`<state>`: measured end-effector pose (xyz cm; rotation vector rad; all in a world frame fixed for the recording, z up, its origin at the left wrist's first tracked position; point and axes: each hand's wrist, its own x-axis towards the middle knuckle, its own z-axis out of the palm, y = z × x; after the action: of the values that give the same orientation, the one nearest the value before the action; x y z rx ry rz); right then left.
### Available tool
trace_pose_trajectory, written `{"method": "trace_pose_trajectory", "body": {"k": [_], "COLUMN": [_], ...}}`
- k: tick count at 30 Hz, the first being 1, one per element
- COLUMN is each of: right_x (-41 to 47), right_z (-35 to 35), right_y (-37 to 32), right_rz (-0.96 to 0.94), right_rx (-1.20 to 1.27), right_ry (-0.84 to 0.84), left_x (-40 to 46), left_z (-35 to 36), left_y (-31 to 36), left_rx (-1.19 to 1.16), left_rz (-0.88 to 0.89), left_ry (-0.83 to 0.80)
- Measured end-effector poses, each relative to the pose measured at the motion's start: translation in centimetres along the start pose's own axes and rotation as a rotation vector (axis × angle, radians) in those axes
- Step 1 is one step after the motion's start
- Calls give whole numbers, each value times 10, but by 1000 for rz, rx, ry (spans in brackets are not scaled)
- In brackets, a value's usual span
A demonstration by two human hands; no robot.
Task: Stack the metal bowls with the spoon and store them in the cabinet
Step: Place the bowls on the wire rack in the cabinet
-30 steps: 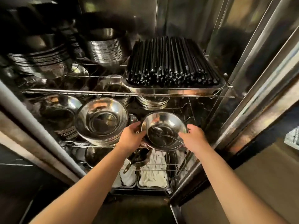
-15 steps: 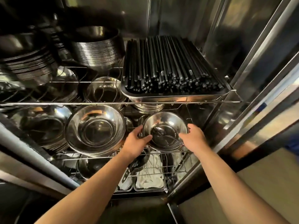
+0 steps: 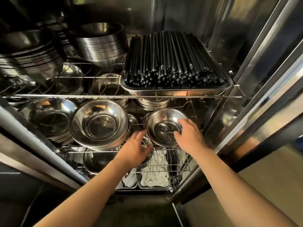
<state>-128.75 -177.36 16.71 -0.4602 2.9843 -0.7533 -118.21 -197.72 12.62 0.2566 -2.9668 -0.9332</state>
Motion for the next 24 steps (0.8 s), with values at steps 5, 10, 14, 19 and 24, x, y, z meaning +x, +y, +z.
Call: {"method": "trace_pose_trajectory", "body": {"k": [5, 10, 14, 19, 24], "right_x": [-5, -4, -4, -15, -50], "right_z": [9, 10, 11, 10, 4], "right_y": [-3, -7, -11, -15, -17], "right_rz": [-122, -92, -86, -166, -307], "right_rx": [-132, -371, -456, -413, -54], "right_ry": [-43, 40, -59, -35, -31], "left_x": [-26, -45, -53, -54, -52], "left_z": [6, 5, 6, 9, 7], "left_y": [-17, -31, -36, -35, -30], "left_rx": [335, 575, 656, 660, 625], "left_rz": [33, 31, 33, -5, -56], "left_ry": [-21, 0, 28, -3, -12]}}
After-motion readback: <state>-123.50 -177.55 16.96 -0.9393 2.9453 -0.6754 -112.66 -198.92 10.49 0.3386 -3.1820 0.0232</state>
